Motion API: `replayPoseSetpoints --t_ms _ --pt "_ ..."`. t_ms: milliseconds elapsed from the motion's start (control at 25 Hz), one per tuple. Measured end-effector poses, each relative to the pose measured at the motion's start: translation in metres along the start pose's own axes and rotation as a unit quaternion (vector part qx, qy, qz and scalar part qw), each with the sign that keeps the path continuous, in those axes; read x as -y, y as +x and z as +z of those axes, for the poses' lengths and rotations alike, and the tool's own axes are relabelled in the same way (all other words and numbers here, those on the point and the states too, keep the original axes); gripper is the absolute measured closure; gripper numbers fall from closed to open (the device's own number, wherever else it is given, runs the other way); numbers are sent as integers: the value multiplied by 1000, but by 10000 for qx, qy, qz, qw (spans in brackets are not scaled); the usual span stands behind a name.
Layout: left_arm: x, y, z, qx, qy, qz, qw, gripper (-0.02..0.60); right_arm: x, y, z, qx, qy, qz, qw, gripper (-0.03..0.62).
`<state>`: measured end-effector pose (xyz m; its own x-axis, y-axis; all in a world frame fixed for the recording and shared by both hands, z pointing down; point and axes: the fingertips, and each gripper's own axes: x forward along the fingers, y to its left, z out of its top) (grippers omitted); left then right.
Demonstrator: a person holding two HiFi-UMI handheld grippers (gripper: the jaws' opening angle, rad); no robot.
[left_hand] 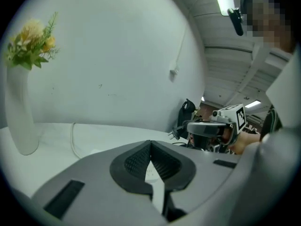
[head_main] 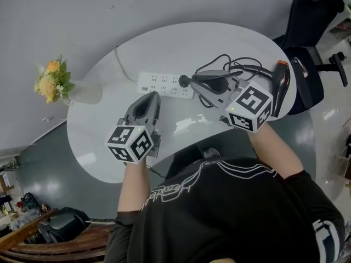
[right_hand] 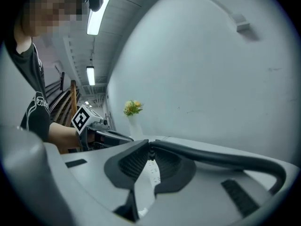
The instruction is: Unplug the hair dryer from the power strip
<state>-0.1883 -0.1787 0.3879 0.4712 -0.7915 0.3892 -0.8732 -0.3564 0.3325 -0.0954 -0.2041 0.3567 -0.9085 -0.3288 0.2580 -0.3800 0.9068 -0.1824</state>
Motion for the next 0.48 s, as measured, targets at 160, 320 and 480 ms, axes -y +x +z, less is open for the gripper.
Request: replayPoseSetpoints --t_ms 160,320,480 --pt "47 -24 16 268 161 -307 9990 580 -22 -29 12 127 -205 67 9997 566" --pt "85 -46 17 421 220 -309 9984 580 -46 -65 23 324 -330 166 9988 566" --pt "120 -65 18 592 201 -391 9973 580 -68 -101 31 472 -392 284 9977 565"
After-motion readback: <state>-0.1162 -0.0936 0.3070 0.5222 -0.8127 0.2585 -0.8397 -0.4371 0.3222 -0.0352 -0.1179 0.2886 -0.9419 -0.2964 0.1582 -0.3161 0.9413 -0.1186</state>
